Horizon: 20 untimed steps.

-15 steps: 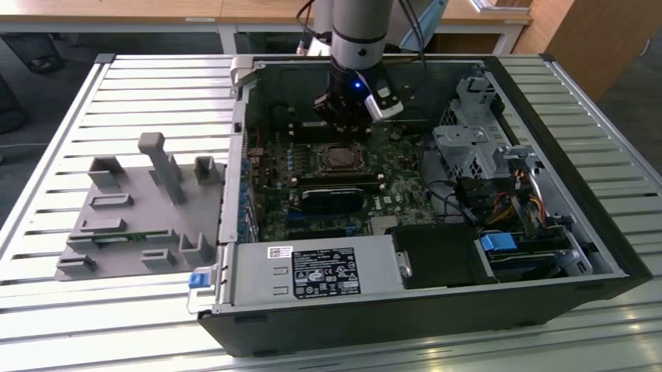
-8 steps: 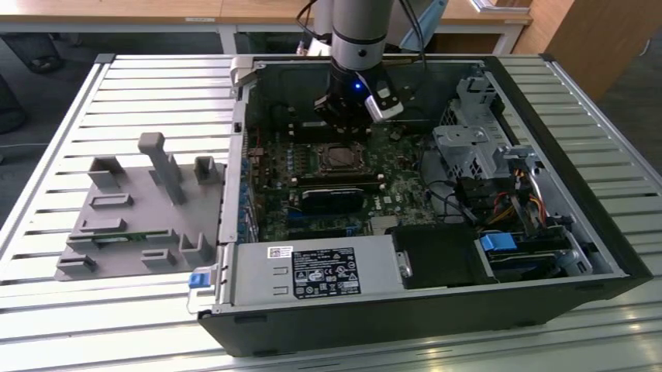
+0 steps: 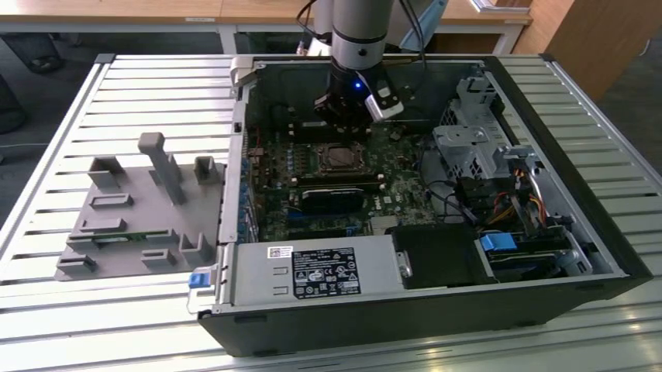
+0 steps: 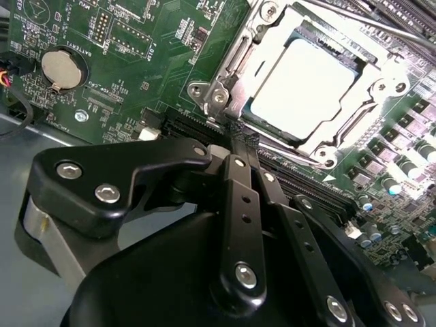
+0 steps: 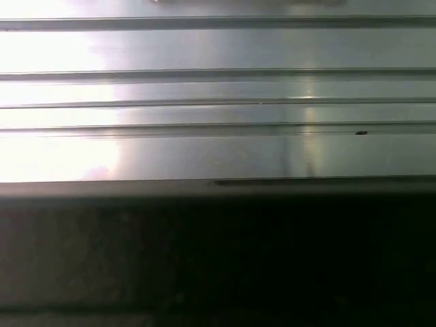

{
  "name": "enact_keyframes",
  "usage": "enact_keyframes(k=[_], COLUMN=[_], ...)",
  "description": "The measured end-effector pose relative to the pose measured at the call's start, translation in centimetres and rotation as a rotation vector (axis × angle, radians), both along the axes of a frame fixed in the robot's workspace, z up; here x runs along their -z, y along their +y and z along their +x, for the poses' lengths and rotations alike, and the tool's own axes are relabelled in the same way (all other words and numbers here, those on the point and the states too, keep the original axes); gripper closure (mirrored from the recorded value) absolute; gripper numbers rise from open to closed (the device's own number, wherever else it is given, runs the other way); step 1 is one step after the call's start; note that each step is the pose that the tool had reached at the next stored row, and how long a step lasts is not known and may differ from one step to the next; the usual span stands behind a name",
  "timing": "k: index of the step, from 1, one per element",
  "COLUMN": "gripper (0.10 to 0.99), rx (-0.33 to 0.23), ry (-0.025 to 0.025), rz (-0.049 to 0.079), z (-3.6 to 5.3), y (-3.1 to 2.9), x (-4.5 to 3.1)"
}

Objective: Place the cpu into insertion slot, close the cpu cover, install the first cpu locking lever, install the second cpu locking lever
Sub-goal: 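Install the first cpu locking lever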

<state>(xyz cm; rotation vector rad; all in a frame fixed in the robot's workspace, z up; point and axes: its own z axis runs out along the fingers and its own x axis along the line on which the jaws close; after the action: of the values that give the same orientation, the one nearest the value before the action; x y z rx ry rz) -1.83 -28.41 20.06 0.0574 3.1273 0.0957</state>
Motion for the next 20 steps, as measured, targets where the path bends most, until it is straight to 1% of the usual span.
enact_keyframes(k=[3,9,12,18,20], gripper=[0.980,0.980,0.980,0.980,0.980], rx=[0.000,0.000,0.000,0.000,0.000], ry=[0.0002,0.0004,0.0002,0.0003,-0.0001], rz=[-0.002,-0.015,-0.019,-0.020,-0.019], z=[0.00,0.00,0.01,0.04,0.06], y=[0.00,-0.01,0.00,0.01,0.02], x=[0.00,0.19,0.33,0.40,0.32])
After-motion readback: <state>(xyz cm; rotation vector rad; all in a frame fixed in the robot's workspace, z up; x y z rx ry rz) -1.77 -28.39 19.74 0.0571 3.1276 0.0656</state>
